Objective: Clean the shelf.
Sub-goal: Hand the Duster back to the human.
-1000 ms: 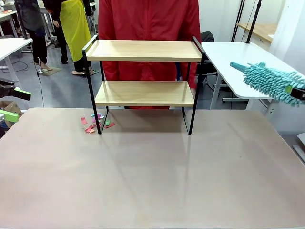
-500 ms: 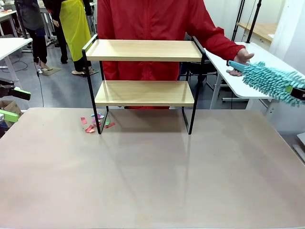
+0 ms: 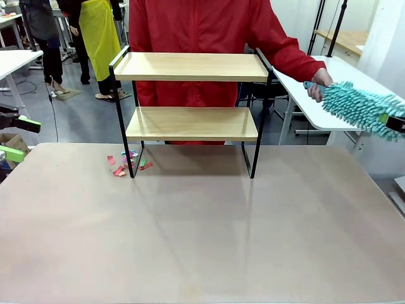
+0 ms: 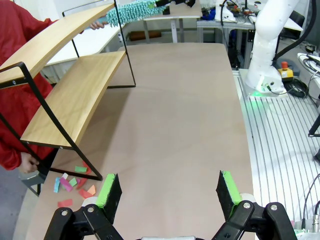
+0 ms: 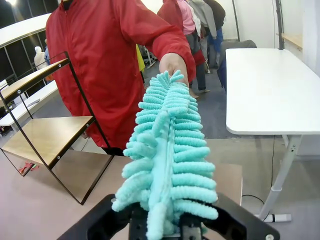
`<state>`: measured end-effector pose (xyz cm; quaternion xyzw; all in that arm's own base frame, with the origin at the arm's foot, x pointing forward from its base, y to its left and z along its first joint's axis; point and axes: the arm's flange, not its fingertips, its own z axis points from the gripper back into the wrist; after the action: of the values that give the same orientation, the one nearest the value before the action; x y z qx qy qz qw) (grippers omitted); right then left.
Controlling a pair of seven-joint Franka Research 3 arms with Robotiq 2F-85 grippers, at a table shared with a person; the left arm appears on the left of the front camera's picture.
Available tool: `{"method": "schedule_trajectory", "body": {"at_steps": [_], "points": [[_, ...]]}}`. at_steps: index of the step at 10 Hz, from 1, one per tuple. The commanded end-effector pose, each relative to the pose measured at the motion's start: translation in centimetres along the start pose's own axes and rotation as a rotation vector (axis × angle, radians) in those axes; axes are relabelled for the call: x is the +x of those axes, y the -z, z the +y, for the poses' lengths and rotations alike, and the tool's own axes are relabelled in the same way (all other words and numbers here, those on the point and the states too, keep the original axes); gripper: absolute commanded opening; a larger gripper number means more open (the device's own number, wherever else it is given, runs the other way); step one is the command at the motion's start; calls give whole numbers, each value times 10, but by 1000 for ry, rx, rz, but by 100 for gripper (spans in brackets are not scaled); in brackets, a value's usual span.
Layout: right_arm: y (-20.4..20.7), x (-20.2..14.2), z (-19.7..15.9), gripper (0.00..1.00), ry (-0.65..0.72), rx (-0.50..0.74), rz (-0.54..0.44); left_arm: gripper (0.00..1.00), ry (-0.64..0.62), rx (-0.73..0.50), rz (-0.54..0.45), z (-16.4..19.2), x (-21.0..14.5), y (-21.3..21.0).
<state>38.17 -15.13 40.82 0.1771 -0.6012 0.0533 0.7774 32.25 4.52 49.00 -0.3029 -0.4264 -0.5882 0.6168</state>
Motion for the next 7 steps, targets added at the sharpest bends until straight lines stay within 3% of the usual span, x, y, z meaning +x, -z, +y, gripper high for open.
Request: {"method": "schedule_trajectory", "body": {"at_steps": [1,2,3,5,6,7], "points": [[0,0,0,65,0,0,0,100,10,9,-28,1,2,1],[-3,2,2,71,-12,6,-3,100,10,9,-28,1,2,1],[-2,5,2,100,-8,6,-2,100,10,9,-28,1,2,1],[-7,20,6,100,12,17,-16,100,10,9,-28,1,2,1],[-11,36,4,95,50,31,-43,100,10,9,-28,1,2,1],[-19,53,3,100,72,44,-70,100,10,9,-28,1,2,1]]}}
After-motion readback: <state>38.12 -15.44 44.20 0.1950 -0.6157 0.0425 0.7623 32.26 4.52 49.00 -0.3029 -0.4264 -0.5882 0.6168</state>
